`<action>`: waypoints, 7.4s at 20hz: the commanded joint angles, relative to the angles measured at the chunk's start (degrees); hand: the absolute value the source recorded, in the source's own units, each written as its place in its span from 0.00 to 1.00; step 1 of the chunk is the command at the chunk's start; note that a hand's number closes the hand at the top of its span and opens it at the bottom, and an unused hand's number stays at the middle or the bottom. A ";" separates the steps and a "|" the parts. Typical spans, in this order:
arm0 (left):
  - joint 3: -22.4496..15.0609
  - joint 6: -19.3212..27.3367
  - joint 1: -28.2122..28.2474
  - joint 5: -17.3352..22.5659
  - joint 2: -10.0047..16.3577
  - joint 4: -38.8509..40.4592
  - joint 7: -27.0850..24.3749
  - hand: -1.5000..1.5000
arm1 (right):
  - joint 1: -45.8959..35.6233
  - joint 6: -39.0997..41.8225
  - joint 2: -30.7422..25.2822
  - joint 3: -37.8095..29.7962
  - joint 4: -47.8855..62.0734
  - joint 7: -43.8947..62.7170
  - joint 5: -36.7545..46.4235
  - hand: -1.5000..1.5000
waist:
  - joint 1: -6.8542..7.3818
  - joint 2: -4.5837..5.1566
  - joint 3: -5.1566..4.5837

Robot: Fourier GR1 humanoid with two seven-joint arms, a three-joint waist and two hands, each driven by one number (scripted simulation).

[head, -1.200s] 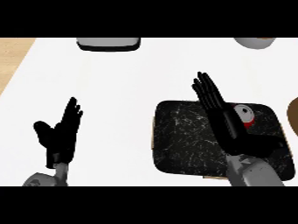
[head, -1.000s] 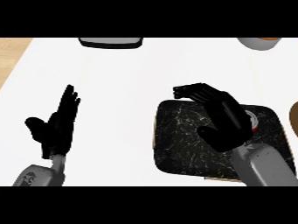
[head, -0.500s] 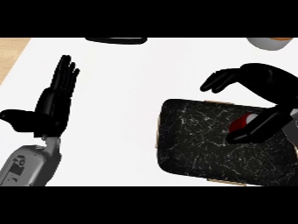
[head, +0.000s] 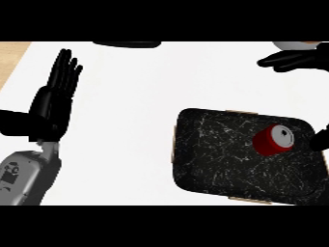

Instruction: Pick the can from the tray and place it in the pot

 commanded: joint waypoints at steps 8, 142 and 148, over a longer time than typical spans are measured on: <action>2.38 -2.07 -2.44 1.50 1.19 2.77 0.64 0.50 | -3.49 4.22 -8.95 11.19 -1.70 -20.96 17.98 0.00 | -0.95 -0.17 -0.17; 12.35 -9.50 2.45 -4.79 -3.34 2.99 0.83 0.50 | 20.74 -48.76 -0.97 -23.95 32.74 20.13 30.06 0.00 | -4.87 -2.24 -0.48; 12.30 -8.48 2.08 -5.19 -3.20 -0.05 4.30 0.50 | 18.43 -52.45 2.59 -31.13 30.00 15.14 23.13 0.00 | -5.19 -2.45 -0.47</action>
